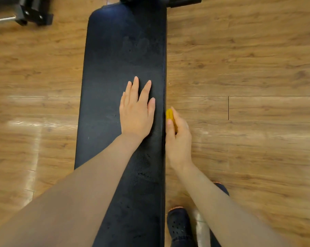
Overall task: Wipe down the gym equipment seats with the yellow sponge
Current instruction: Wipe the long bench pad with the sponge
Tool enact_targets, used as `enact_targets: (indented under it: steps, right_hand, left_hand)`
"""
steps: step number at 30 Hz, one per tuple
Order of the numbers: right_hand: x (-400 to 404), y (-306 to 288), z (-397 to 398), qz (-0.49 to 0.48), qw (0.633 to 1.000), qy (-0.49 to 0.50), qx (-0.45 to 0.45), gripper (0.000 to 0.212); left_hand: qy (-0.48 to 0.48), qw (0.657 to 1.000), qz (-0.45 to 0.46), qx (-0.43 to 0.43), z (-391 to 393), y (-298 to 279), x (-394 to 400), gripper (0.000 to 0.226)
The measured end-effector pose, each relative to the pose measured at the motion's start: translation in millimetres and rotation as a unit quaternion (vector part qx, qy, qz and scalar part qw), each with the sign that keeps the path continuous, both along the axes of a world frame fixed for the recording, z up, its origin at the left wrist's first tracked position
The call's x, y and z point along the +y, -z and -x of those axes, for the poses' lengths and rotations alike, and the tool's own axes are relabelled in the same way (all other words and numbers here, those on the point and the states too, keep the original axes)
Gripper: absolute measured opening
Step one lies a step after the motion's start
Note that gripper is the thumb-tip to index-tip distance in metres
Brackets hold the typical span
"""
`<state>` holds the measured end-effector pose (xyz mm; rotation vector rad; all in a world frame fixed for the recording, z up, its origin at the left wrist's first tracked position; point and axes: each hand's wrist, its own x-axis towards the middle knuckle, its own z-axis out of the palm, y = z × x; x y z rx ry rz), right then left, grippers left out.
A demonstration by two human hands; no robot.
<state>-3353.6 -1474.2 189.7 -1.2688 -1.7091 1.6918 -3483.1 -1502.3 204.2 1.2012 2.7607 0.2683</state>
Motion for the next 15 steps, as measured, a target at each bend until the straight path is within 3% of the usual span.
enact_targets:
  steps: [6, 15]
  right_hand:
    - [-4, -1, 17, 0.039, 0.998, 0.04, 0.022, 0.038]
    - [-97, -7, -64, 0.006, 1.0, 0.01, -0.011, 0.038]
  left_hand:
    - [0.045, 0.999, 0.018, -0.011, -47, -8, -79, 0.05]
    - [-0.007, 0.999, 0.039, 0.007, -98, -3, -133, 0.048]
